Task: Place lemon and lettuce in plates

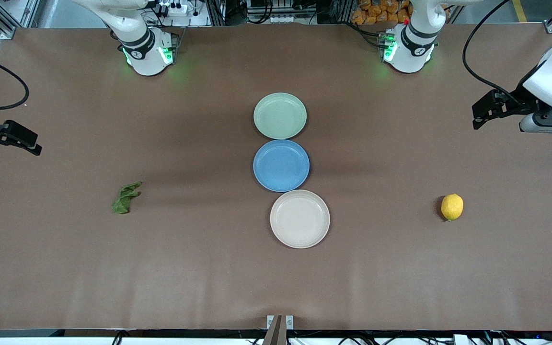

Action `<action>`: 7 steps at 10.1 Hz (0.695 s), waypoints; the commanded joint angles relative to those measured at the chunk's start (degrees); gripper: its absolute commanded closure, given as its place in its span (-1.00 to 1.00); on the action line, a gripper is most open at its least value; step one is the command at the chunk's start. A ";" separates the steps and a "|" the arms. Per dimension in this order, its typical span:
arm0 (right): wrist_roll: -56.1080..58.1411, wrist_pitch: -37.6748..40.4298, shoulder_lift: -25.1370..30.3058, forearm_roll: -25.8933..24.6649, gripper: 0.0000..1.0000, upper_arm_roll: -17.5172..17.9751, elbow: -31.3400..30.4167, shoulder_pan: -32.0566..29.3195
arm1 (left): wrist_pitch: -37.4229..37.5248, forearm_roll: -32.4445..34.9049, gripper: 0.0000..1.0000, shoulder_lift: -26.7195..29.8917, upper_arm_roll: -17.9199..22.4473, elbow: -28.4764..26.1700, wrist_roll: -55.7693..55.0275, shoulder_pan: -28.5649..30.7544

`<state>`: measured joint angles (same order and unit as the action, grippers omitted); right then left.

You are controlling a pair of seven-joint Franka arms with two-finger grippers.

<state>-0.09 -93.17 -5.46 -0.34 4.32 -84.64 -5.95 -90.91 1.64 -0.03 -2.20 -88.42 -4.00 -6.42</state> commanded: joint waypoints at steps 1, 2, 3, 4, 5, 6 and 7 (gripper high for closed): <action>0.71 -0.08 0.10 0.95 -1.00 -0.36 -0.09 0.24 | 1.35 -0.50 -1.00 0.03 0.01 1.40 1.53 0.27; 0.71 -0.08 0.10 0.95 -1.00 -0.36 -0.09 0.24 | 1.35 -0.50 -1.00 -0.05 0.01 1.32 1.54 0.27; 0.71 0.01 0.10 0.95 -1.00 -0.36 -0.09 0.24 | 1.35 -0.24 -1.00 -0.14 0.01 1.32 1.54 0.27; 0.71 0.01 0.10 0.95 -1.00 -0.36 -0.09 0.24 | 1.35 0.02 -1.00 -0.23 0.01 1.32 1.54 0.18; 0.71 -0.08 0.10 0.95 -1.00 -0.36 -0.09 0.24 | 1.26 0.03 -1.00 -0.32 0.01 1.40 1.28 0.01; 0.71 -0.17 0.02 0.95 -1.00 -0.36 -0.17 0.24 | 1.26 0.11 -1.00 -0.75 0.01 1.40 1.19 -0.43; 0.71 -0.34 -0.42 0.95 -1.00 -0.36 -0.17 0.24 | 1.26 1.24 -1.00 -1.11 -0.25 1.40 1.27 -0.61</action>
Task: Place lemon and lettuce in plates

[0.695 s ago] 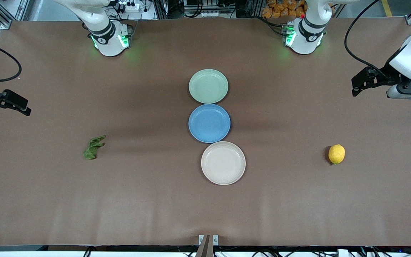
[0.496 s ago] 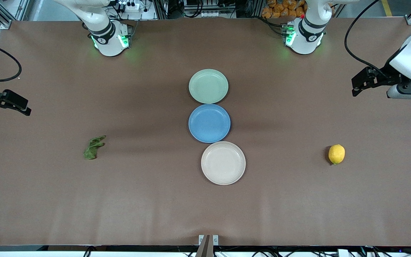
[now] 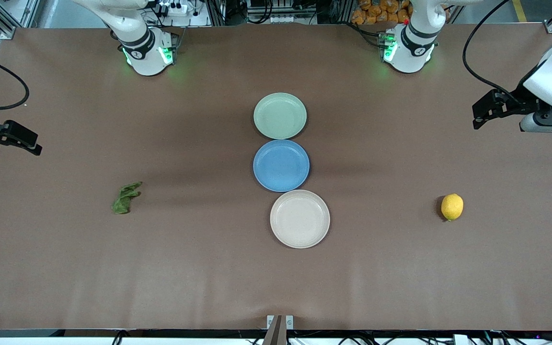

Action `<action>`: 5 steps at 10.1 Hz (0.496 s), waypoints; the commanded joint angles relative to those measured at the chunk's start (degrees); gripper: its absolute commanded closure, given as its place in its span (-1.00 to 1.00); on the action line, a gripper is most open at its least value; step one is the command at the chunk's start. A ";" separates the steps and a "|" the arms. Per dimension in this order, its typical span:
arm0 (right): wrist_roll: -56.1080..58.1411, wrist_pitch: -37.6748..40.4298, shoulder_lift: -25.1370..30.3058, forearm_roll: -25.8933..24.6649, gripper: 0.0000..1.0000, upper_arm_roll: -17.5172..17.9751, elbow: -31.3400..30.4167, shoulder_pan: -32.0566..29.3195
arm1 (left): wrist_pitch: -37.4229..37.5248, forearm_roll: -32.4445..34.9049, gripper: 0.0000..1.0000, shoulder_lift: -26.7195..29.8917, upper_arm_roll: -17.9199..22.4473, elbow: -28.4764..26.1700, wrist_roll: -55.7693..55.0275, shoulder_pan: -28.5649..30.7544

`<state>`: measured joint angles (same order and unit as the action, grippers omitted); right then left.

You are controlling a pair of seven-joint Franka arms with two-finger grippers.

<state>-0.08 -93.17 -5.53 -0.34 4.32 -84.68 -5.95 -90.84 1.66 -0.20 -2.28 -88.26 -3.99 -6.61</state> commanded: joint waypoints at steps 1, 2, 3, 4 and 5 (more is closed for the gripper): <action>0.70 -0.43 -0.62 0.95 -1.00 -0.36 -0.13 0.24 | 1.20 1.42 -1.00 -0.94 -0.18 1.24 1.44 -0.16; 0.70 -0.60 -1.23 0.95 -1.00 -0.36 -0.13 0.24 | 1.20 1.16 -1.00 -0.94 -0.10 1.16 1.35 0.45; 0.70 -1.13 -1.50 0.95 -1.00 -0.36 -0.57 0.24 | 1.20 1.15 -1.00 -0.94 0.25 0.72 1.44 0.71; 0.70 -3.22 -1.50 0.95 -1.00 -0.36 -2.40 0.15 | 1.20 1.33 -1.00 -1.99 0.43 0.54 1.53 1.24; 0.78 -5.42 -1.50 0.95 -1.00 -0.36 -4.50 0.24 | 1.11 1.42 -1.00 -3.56 0.43 0.37 1.44 2.11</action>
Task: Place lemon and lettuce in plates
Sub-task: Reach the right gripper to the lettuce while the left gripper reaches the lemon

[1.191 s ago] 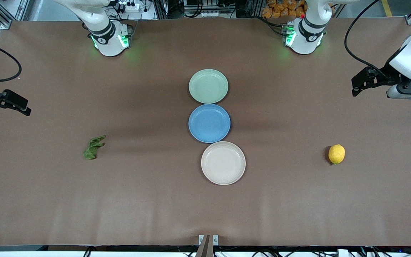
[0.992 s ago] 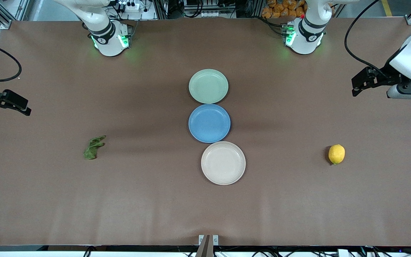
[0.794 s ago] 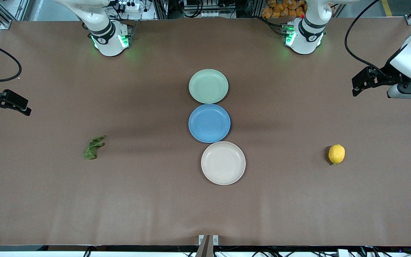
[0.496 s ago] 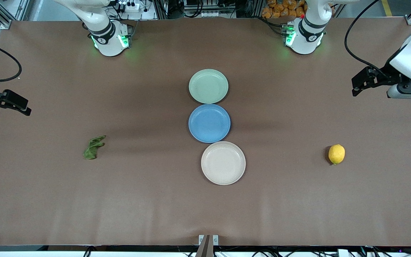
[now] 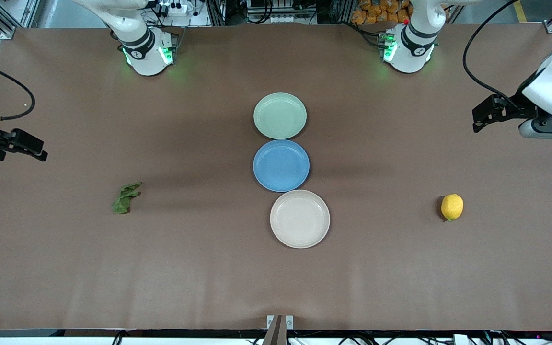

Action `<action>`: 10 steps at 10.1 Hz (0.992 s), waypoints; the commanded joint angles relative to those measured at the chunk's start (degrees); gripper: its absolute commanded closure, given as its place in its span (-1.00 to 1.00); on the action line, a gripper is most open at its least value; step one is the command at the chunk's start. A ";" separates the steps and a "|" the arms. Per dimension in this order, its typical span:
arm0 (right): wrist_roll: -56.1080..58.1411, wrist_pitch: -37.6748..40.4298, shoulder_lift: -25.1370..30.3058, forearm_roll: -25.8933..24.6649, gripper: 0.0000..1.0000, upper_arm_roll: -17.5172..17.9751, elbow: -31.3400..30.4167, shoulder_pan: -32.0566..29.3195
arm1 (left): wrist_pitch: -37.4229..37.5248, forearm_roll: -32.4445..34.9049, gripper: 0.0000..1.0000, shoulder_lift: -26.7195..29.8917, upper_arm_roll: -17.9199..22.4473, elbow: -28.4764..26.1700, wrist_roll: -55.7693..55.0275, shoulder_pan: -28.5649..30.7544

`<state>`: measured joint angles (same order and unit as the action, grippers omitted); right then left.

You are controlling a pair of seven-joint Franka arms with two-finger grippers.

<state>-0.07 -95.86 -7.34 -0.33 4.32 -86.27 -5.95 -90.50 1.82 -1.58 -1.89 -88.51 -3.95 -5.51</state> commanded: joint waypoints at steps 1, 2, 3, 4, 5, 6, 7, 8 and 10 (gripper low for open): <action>0.69 -4.93 0.31 0.95 -1.00 -0.36 -4.85 0.32 | 0.59 1.25 -1.00 -3.68 0.04 0.27 1.49 2.07; 0.77 -6.95 0.13 0.86 -1.00 -0.36 -6.70 0.32 | -1.07 1.34 -1.00 -4.39 0.04 -1.90 1.57 3.21; 0.77 -8.02 -0.74 0.77 -1.00 -0.36 -7.76 0.24 | -5.00 1.34 -1.00 -4.22 -0.04 -4.88 1.92 3.92; 0.86 -8.20 -2.14 0.25 -1.00 -0.36 -7.86 0.24 | -7.56 1.34 -1.00 -4.31 0.04 -7.35 2.01 4.10; 0.86 -8.64 -3.63 0.16 -1.00 -0.45 -7.95 0.24 | -11.16 2.04 -1.00 -4.48 0.04 -10.16 2.71 4.28; 0.86 -9.86 -4.95 0.07 -1.00 -0.45 -8.65 0.32 | -15.63 5.09 -1.00 -5.27 0.04 -13.23 3.33 4.45; 0.86 -12.75 -6.10 -0.45 -1.00 -0.45 -10.57 0.32 | -20.03 6.25 -1.00 -5.62 0.04 -16.57 3.42 4.63; 0.86 -17.65 -6.28 -0.89 -1.00 -0.45 -14.07 0.24 | -22.59 6.52 -1.00 -6.06 0.04 -17.91 3.60 5.94; 0.77 -24.09 -7.77 -0.90 -1.00 -0.45 -18.92 0.15 | -24.63 8.18 -1.00 -10.35 0.22 -17.66 9.90 7.61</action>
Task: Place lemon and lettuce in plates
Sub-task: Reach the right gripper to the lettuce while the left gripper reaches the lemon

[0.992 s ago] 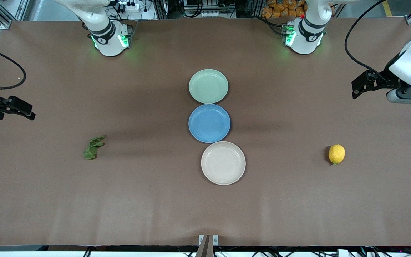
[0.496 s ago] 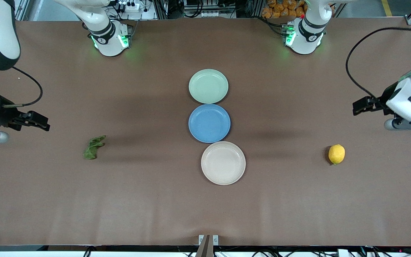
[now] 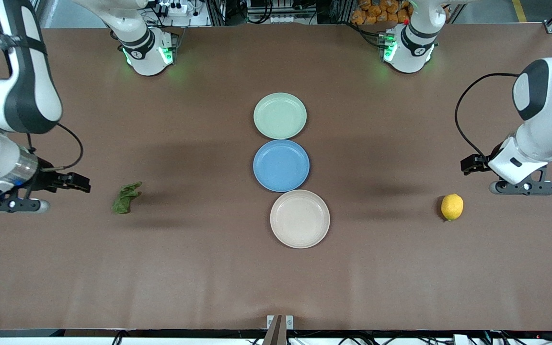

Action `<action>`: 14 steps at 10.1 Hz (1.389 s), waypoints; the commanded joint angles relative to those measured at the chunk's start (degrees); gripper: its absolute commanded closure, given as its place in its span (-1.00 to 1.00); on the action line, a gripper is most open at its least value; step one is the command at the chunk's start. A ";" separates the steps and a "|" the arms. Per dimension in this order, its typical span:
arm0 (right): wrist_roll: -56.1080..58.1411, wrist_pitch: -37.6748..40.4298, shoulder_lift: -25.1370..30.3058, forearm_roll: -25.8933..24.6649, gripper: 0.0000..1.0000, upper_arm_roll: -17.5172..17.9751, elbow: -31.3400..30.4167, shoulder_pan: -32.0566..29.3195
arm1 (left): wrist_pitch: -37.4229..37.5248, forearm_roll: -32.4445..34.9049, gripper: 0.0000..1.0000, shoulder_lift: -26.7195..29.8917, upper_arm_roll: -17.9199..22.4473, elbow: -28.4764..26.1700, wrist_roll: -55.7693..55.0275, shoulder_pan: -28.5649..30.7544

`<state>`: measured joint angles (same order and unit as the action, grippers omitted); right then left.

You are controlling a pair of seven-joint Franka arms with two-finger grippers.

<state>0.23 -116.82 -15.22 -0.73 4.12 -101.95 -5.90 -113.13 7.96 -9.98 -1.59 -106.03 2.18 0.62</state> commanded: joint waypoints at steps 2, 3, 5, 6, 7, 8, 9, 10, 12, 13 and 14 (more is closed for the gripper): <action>0.56 -8.04 -4.27 -0.58 -1.00 -0.34 -5.27 -0.60 | -6.56 3.91 -1.00 -6.69 -0.25 0.04 3.88 2.98; 0.56 -11.11 -5.77 -0.84 -1.00 -0.34 -6.93 -0.78 | -8.75 5.30 -1.00 -8.98 -0.25 0.12 3.97 2.89; 0.47 -18.93 -7.45 -0.94 -1.00 -0.34 -11.50 -0.69 | -11.31 7.42 -1.00 -12.76 -0.25 1.00 3.88 2.45; 0.47 -22.10 -8.50 -0.94 -1.00 -0.34 -13.08 -0.61 | -12.02 7.51 -1.00 -14.52 -0.25 1.79 3.97 2.45; 0.47 -25.09 -9.55 -0.94 -1.00 -0.34 -14.14 -0.60 | -12.29 7.51 -1.00 -16.19 -0.25 2.67 3.88 2.37; 0.47 -27.47 -10.69 -0.94 -1.00 -0.34 -15.11 -0.60 | -12.38 7.51 -1.00 -17.52 -0.25 3.63 3.88 2.36; 0.38 -29.84 -11.75 -0.94 -1.00 -0.34 -15.90 -0.60 | -12.47 7.43 -1.00 -18.92 -0.34 4.42 3.88 2.36; 0.38 -32.65 -12.80 -0.94 -1.00 -0.34 -17.13 -0.78 | -12.47 7.43 -1.00 -20.07 -0.43 5.04 3.97 2.36; 0.38 -35.22 -14.74 -0.94 -1.00 -0.34 -17.85 -0.78 | -12.64 7.25 -1.00 -22.79 -0.52 6.44 3.88 2.19; 0.12 -35.23 -15.10 -0.94 -1.00 -0.34 -17.85 -0.78 | -12.64 7.25 -1.00 -24.46 -0.60 7.93 3.88 2.19; -0.14 -34.79 -15.10 -0.94 -0.78 -0.34 -17.85 -0.69 | -12.64 7.25 -1.00 -24.91 -0.60 8.21 3.88 2.19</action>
<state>0.34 -151.31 -30.43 -1.03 3.57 -119.57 -6.27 -125.88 14.08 -32.72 -2.11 -100.52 5.60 2.91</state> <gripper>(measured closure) 0.000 0.000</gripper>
